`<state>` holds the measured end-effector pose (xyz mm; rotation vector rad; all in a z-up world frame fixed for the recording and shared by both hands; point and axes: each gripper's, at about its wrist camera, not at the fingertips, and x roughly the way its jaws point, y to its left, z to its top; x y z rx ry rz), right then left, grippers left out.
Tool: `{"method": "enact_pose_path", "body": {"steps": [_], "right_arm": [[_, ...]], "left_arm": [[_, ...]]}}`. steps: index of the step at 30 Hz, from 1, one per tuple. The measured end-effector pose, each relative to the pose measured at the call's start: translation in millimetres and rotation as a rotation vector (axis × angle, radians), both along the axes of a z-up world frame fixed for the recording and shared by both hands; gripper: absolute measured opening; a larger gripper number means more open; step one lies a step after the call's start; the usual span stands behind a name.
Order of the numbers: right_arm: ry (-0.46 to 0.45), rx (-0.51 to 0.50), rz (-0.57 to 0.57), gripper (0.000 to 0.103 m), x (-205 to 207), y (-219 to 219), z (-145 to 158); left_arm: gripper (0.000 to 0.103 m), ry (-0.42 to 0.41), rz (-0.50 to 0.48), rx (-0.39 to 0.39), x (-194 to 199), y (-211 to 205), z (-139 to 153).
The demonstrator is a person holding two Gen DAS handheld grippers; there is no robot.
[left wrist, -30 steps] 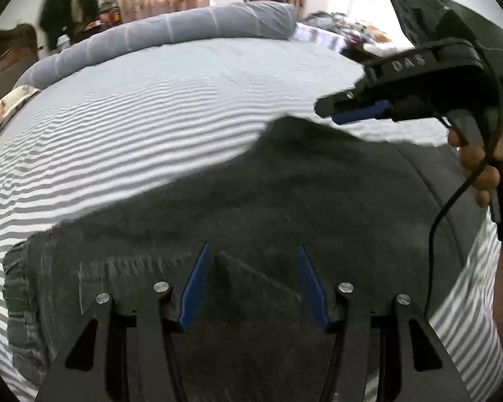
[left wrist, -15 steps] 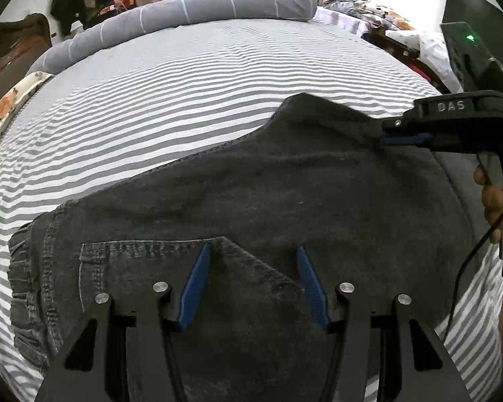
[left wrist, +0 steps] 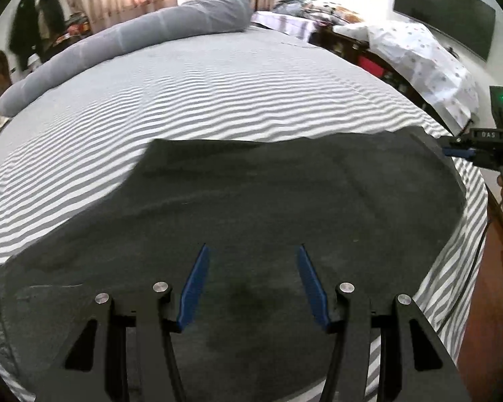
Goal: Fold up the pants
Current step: 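Grasp the leg end of the dark jeans with the right tool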
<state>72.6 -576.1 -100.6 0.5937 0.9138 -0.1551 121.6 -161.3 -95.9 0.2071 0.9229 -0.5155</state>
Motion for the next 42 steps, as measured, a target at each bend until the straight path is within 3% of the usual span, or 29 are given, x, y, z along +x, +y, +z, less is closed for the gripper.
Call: {"method": "enact_pose_path", "body": {"steps": [6, 14, 18, 30, 36, 42], "right_arm": [[-0.007, -0.026, -0.033, 0.029, 3, -41, -6], [-0.004, -0.122, 0.11, 0.029, 48, -42, -9], [0.041, -0.149, 0.159, 0.03, 62, -42, -17], [0.008, -0.129, 0.109, 0.031, 5, -49, -24], [-0.053, -0.121, 0.159, 0.031, -4, -26, -11], [-0.014, -0.162, 0.225, 0.031, 9, -14, -14]], "left_arm": [[0.055, -0.016, -0.035, 0.039, -1, -36, -5], [0.055, -0.013, -0.027, 0.073, 9, -51, -15], [0.055, -0.012, -0.032, 0.109, 9, -52, -24], [0.058, -0.017, -0.023, 0.111, 11, -48, -34], [0.06, -0.023, -0.02, 0.114, 10, -48, -34], [0.062, -0.032, -0.02, 0.115, 10, -47, -36]]}}
